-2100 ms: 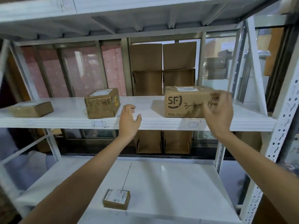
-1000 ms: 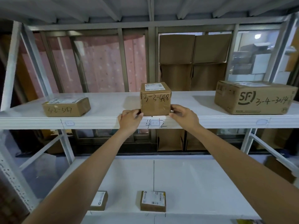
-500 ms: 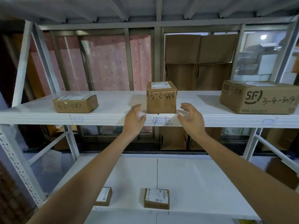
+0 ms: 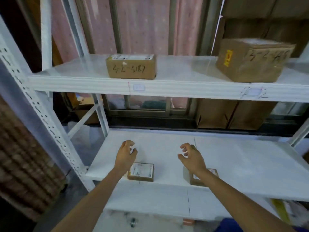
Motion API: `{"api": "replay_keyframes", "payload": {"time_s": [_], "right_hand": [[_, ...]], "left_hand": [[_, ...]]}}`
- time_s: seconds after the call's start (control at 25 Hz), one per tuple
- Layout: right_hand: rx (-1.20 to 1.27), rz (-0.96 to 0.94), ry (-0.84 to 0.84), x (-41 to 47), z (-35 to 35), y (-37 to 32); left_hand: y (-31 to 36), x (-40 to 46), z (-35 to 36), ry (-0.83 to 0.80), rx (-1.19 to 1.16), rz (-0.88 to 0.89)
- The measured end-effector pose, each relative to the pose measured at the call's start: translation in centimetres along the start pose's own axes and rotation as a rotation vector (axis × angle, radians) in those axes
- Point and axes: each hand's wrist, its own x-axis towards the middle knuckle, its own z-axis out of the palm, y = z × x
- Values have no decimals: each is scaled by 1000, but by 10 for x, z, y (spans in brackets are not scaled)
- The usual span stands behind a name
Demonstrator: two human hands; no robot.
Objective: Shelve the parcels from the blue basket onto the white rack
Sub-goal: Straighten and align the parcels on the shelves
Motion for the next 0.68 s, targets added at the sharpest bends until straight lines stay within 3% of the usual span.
{"api": "replay_keyframes", "payload": {"time_s": [0.36,0.68], "right_hand": [[-97,255,-354,6,156,49],[15,390,-301,35,226,84]], "left_hand": [[-163,22,43,-301,148,-276],[-204,25,109,-304,-28,-463]]}}
